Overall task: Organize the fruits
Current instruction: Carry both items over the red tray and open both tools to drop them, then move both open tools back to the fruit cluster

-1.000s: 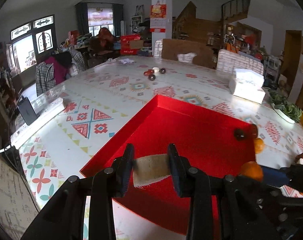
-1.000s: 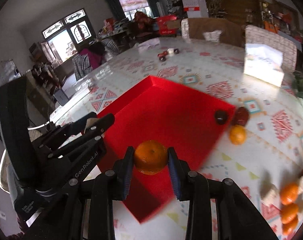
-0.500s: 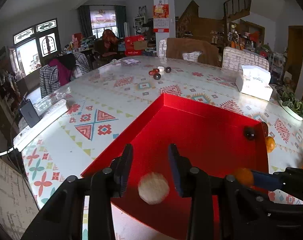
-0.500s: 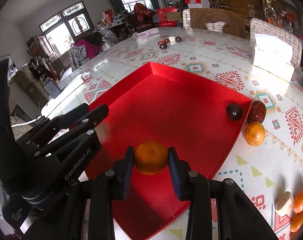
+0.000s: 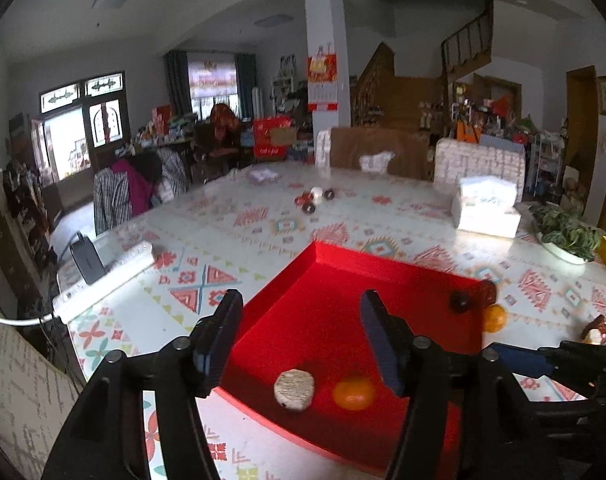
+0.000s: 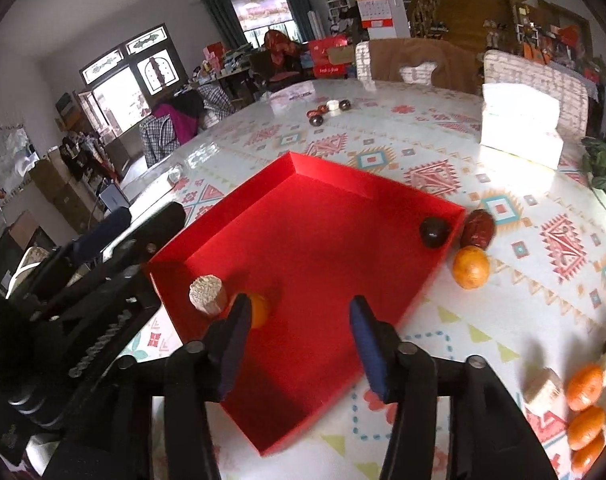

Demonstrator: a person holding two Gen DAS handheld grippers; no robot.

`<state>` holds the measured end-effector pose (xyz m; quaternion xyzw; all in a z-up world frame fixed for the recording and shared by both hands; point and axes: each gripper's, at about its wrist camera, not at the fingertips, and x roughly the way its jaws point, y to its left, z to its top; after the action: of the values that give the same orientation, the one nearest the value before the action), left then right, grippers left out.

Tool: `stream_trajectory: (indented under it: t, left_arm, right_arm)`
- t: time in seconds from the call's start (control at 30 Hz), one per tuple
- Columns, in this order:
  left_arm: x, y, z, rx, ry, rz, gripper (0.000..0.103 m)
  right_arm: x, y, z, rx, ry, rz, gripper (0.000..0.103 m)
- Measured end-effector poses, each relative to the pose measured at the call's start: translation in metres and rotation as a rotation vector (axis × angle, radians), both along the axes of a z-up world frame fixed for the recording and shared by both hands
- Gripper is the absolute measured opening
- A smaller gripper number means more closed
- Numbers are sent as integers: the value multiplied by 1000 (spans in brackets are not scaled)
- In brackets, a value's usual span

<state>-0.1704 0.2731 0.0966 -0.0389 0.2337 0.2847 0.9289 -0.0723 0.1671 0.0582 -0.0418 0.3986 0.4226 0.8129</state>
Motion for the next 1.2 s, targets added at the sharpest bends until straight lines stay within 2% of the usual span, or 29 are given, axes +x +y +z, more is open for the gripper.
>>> stream_trajectory:
  t: [0.17, 0.47, 0.83, 1.2]
  left_arm:
    - [-8, -30, 14, 47, -34, -43, 68]
    - [-1, -81, 23, 89, -17, -129, 72]
    - [14, -136, 23, 129, 18, -221, 73]
    - [28, -167, 14, 145, 62, -272, 74]
  right_arm:
    - [-4, -25, 4, 13, -19, -27, 60]
    - [-4, -85, 10, 62, -18, -107, 62]
    - [8, -166, 9, 109, 1, -233, 63]
    - [20, -216, 5, 138, 17, -320, 64]
